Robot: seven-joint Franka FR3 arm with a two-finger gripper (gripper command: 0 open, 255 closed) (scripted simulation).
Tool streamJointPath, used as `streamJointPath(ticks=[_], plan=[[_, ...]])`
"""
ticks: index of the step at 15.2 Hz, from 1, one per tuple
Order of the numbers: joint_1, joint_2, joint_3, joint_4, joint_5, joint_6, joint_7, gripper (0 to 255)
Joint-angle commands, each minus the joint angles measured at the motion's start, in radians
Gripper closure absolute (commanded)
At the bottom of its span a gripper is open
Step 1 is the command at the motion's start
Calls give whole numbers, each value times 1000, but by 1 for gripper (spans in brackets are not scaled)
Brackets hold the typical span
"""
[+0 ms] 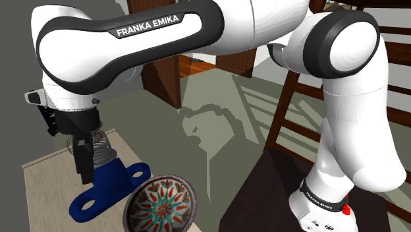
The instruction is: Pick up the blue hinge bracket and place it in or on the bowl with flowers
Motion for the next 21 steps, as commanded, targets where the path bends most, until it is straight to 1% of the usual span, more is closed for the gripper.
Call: streamJointPath(ticks=[1,4,11,12,21], plan=[[5,8,1,-14,-1,22,1,0],[9,16,1,-35,-3,53,1,0],[9,16,1,-34,-3,52,1,0],[9,16,1,-34,-3,52,1,255],[9,16,1,-34,-3,52,1,255]])
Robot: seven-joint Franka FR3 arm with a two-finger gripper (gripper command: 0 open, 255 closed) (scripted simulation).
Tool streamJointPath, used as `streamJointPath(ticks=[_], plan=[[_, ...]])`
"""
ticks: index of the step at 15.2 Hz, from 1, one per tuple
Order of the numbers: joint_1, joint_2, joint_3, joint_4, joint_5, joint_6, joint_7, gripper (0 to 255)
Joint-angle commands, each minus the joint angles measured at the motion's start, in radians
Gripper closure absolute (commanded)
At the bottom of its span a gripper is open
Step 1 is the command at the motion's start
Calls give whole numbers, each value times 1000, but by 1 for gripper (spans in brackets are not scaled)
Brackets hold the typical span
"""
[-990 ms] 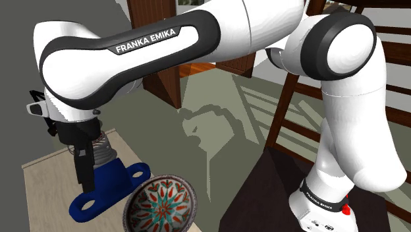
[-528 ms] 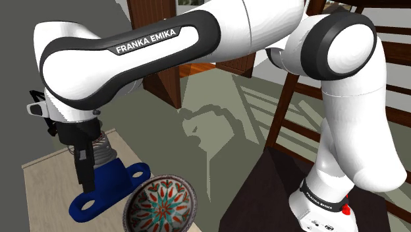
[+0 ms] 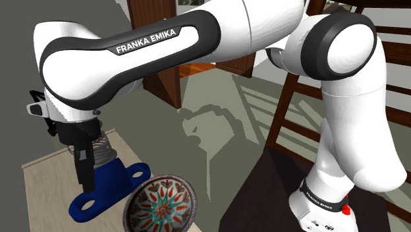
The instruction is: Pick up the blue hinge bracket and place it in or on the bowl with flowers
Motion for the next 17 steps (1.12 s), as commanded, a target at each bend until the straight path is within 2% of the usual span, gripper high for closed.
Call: streamJointPath(ticks=[1,17], plan=[[0,-2,0,9,0,-12,2,255],[10,-8,4,215,-9,-219,43,255]])
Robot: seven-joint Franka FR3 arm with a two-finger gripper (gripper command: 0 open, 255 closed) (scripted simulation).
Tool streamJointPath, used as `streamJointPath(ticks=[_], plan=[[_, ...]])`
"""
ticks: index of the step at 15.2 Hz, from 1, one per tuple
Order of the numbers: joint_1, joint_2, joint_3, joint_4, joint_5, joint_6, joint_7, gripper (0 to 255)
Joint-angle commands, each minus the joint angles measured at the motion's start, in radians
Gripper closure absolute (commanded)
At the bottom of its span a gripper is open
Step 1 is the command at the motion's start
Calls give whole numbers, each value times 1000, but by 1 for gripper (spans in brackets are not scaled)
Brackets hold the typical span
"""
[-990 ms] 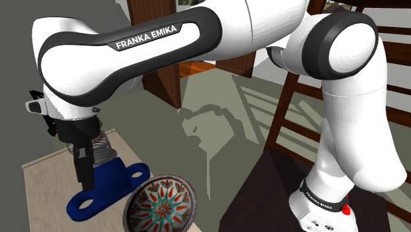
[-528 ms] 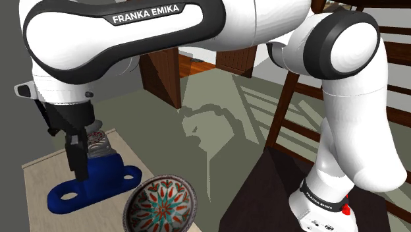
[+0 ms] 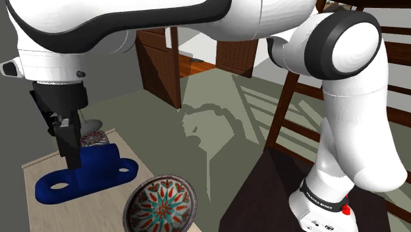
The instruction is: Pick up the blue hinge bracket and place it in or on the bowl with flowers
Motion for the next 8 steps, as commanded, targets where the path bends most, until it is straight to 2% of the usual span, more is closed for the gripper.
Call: streamJointPath(ticks=[1,6,8], plan=[[2,5,0,39,-2,-33,5,255],[10,22,1,132,-9,-107,21,255],[-4,-79,10,-4,17,-68,22,255]])
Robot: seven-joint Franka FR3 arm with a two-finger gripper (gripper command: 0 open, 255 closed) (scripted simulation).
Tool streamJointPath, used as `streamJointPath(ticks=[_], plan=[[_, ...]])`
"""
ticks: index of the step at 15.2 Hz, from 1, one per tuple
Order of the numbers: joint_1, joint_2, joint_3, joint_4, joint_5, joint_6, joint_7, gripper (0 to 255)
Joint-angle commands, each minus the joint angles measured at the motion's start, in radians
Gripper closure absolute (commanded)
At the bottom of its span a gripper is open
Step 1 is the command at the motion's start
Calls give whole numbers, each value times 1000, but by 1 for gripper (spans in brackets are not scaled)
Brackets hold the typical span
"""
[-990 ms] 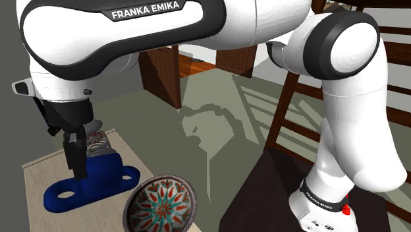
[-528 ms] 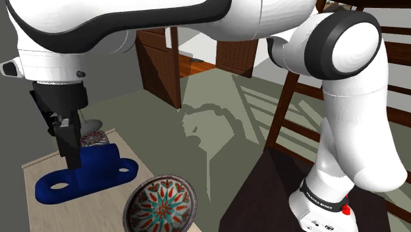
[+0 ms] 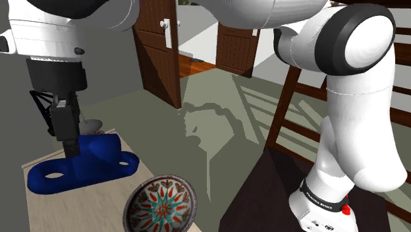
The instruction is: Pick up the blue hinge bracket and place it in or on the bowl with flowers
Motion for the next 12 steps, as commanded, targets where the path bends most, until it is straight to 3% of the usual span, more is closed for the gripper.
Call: streamJointPath(ticks=[1,7,12], plan=[[-7,-77,9,-96,20,24,5,255],[-21,-326,29,-374,100,69,11,255],[-15,-471,37,-522,151,83,16,255]])
